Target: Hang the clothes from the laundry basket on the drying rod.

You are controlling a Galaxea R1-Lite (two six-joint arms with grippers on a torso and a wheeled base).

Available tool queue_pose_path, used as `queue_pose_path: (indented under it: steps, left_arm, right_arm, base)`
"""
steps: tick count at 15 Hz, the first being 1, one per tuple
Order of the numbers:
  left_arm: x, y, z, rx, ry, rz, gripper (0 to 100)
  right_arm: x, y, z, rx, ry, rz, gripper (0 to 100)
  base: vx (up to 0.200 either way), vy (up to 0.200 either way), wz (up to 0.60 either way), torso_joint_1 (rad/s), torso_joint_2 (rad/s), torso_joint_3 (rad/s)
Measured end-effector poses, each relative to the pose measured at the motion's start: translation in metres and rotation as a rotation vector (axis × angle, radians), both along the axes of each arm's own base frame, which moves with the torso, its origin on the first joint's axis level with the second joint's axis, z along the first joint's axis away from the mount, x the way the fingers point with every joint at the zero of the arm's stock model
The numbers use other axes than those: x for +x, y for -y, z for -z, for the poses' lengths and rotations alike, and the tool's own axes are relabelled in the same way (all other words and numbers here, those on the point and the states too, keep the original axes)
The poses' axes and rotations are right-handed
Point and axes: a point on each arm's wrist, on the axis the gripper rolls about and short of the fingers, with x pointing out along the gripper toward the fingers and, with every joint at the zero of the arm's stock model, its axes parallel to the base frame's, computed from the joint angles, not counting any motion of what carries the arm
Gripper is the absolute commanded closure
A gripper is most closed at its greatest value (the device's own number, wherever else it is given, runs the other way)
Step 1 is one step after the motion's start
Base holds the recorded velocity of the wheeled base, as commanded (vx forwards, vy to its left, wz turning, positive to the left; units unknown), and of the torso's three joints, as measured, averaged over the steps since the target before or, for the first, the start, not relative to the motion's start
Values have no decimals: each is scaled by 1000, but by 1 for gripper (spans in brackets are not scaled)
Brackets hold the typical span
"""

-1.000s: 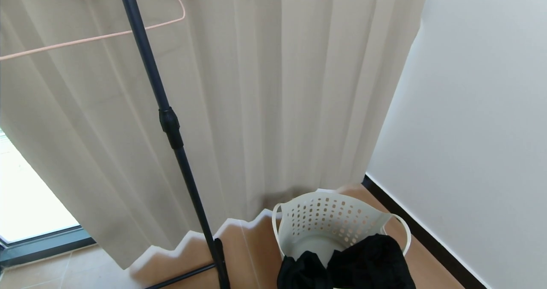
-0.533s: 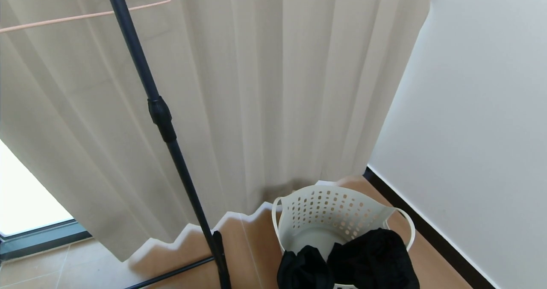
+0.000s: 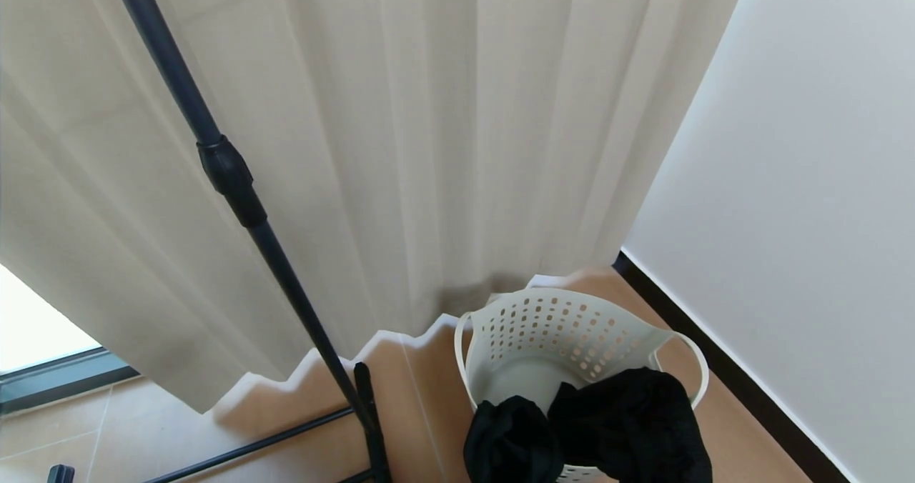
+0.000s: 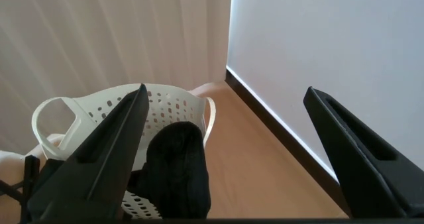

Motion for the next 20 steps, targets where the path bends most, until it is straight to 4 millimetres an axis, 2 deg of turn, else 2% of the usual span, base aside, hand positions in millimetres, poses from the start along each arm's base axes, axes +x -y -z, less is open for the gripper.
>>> queue_pose_path:
  steps: [15,18,20]
  left_arm:
    - [0,0,0,-3,0,-5,0]
    - [0,0,0,-5,0,-6,0]
    - [0,0,0,-6,0,-7,0]
  right_arm:
    - [0,0,1,-58,-19,7,0]
    - [3,0,1,-146,-71,17,0]
    - [11,0,-1,-168,-169,10,0]
  base:
    - [0,0,0,3,3,-197]
    - [0,0,0,9,-2,-196]
    - [0,0,0,5,5,-168]
